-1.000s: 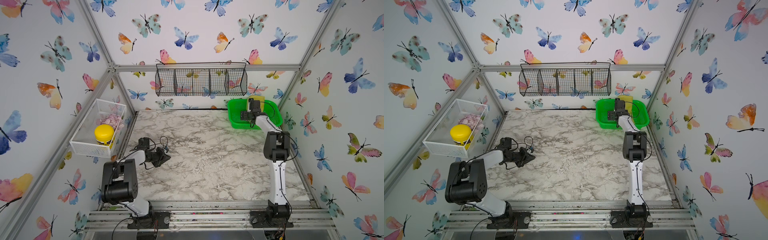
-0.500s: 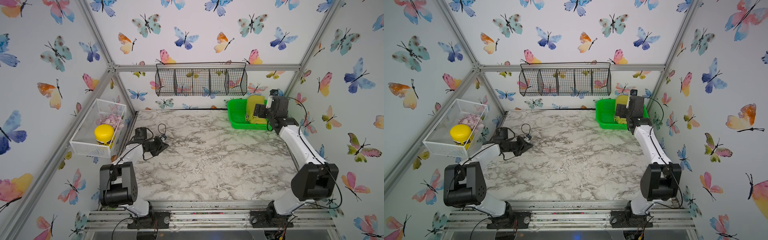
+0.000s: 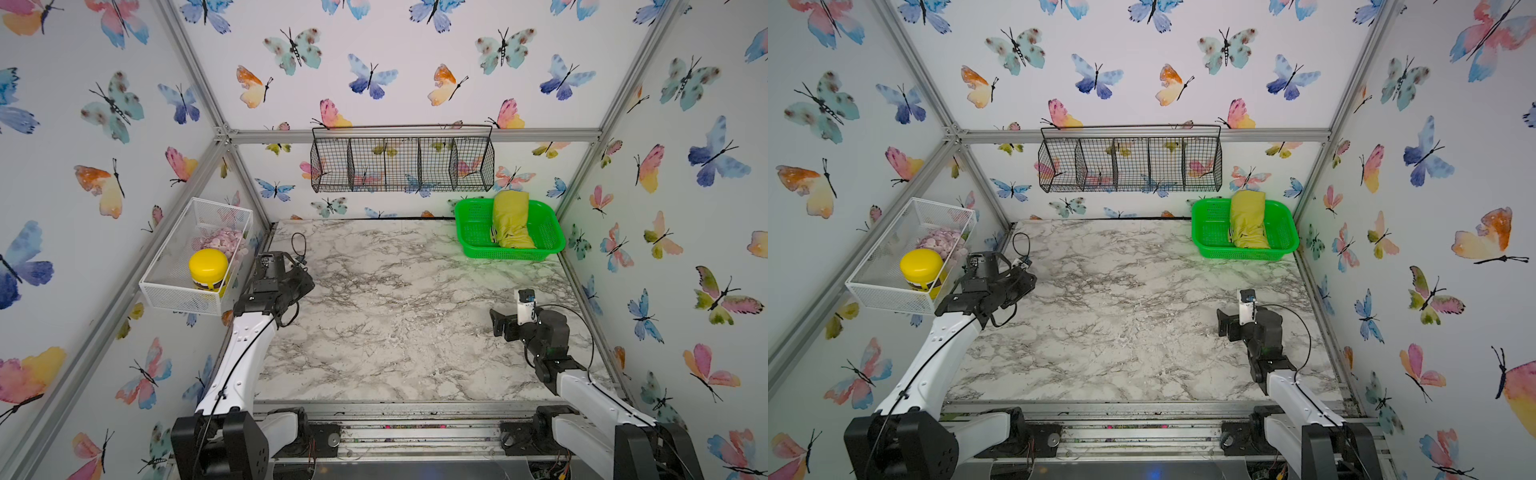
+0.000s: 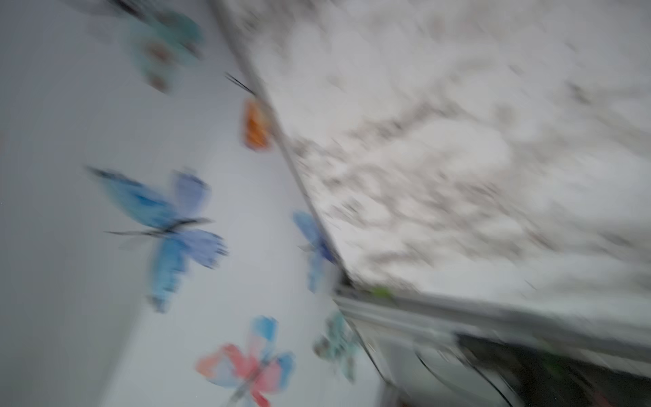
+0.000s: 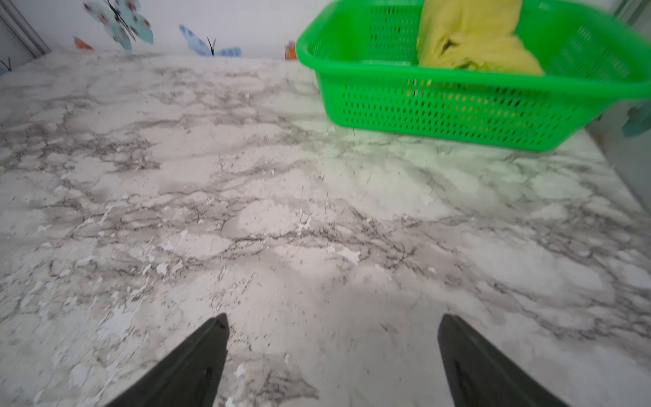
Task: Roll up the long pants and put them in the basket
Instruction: Reset both arms
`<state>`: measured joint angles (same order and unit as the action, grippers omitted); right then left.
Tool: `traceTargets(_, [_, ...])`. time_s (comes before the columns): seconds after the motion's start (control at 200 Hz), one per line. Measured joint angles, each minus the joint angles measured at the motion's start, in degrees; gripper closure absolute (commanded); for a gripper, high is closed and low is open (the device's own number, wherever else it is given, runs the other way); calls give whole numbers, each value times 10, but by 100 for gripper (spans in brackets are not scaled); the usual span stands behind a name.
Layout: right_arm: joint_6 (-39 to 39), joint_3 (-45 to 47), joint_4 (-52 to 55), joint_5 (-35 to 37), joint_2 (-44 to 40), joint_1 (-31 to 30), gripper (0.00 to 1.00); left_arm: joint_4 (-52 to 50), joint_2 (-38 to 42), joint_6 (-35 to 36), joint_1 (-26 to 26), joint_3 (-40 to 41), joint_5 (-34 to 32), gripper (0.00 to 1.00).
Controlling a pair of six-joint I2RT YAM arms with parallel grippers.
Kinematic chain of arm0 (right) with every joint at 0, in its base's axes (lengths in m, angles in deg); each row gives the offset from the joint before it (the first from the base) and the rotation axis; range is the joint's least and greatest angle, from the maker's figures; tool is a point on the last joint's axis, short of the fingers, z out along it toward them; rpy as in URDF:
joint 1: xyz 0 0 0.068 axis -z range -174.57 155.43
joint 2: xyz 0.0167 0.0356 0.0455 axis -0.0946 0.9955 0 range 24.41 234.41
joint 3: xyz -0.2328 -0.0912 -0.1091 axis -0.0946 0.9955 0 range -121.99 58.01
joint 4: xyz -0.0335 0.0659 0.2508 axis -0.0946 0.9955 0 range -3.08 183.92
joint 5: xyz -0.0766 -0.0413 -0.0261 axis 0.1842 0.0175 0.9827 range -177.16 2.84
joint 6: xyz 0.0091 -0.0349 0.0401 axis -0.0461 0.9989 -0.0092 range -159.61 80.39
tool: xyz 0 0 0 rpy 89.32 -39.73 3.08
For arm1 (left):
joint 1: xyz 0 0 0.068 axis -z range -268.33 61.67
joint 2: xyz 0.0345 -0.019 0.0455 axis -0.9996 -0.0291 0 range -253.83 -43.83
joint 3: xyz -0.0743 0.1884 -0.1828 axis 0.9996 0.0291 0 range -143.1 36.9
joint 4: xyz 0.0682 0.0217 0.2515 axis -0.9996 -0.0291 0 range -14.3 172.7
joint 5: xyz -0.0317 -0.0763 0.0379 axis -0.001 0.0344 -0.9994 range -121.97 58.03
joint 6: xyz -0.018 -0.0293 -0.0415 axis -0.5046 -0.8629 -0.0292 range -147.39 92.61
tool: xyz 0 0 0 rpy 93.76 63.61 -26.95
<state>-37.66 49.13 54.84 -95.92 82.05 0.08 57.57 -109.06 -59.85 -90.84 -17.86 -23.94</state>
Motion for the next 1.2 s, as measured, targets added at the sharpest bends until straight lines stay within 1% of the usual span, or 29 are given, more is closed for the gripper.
traceTargets(0.045, [7, 34, -67, 12, 9, 0, 1, 2, 21, 1, 0, 16, -10, 2])
traceTargets(0.105, [16, 71, -160, 35, 45, 0, 1, 17, 49, 1, 0, 38, -13, 2])
traceTargets(0.14, [17, 78, -195, 52, 75, 0, 1, 24, 64, -2, 0, 50, -17, 2])
traceTargets(0.19, [17, 70, -216, 72, 113, 0, 1, 36, 79, -4, 0, 63, -20, 2])
traceTargets(0.245, [21, 39, -223, 80, 151, 1, 1, 55, 89, -8, 0, 76, -28, 2])
traceTargets(0.3, [26, -16, -218, 75, 197, 2, 1, 70, 92, -8, 0, 88, -40, 2])
traceTargets(0.4, [37, -129, -211, 30, 284, 2, 1, 84, 91, 2, 0, 111, -84, 2])
traceTargets(0.466, [36, -154, -210, 25, 306, 3, 1, 93, 92, 8, 0, 127, -120, 2])
traceTargets(0.546, [28, -125, -246, 27, 306, 8, 1, 137, 103, 19, 0, 164, -156, 2])
traceTargets(0.631, [15, -45, -349, 37, 323, 14, 1, 224, 144, 51, 0, 242, -194, 2])
traceTargets(0.686, [15, -15, -353, 40, 325, 17, 1, 273, 163, 68, 0, 285, -211, 2])
traceTargets(0.736, [15, -14, -342, 38, 324, 17, 1, 325, 168, 90, 0, 323, -230, 2])
traceTargets(0.831, [15, -33, -362, 37, 330, 17, 1, 422, 143, 133, 0, 366, -244, 2])
traceTargets(0.986, [15, -51, -363, 37, 327, 17, 1, 582, 76, 199, 0, 416, -233, 2])
traceTargets(1.031, [15, -51, -363, 37, 327, 17, 1, 609, 58, 209, 0, 419, -229, 2])
traceTargets(1.076, [15, -51, -363, 37, 327, 17, 1, 649, 23, 214, -1, 418, -222, 2])
traceTargets(1.136, [15, -51, -362, 38, 327, 17, 1, 658, -12, 224, -1, 403, -205, 2])
traceTargets(1.201, [13, -51, -360, 39, 327, 17, 1, 671, -47, 247, -1, 382, -169, 2])
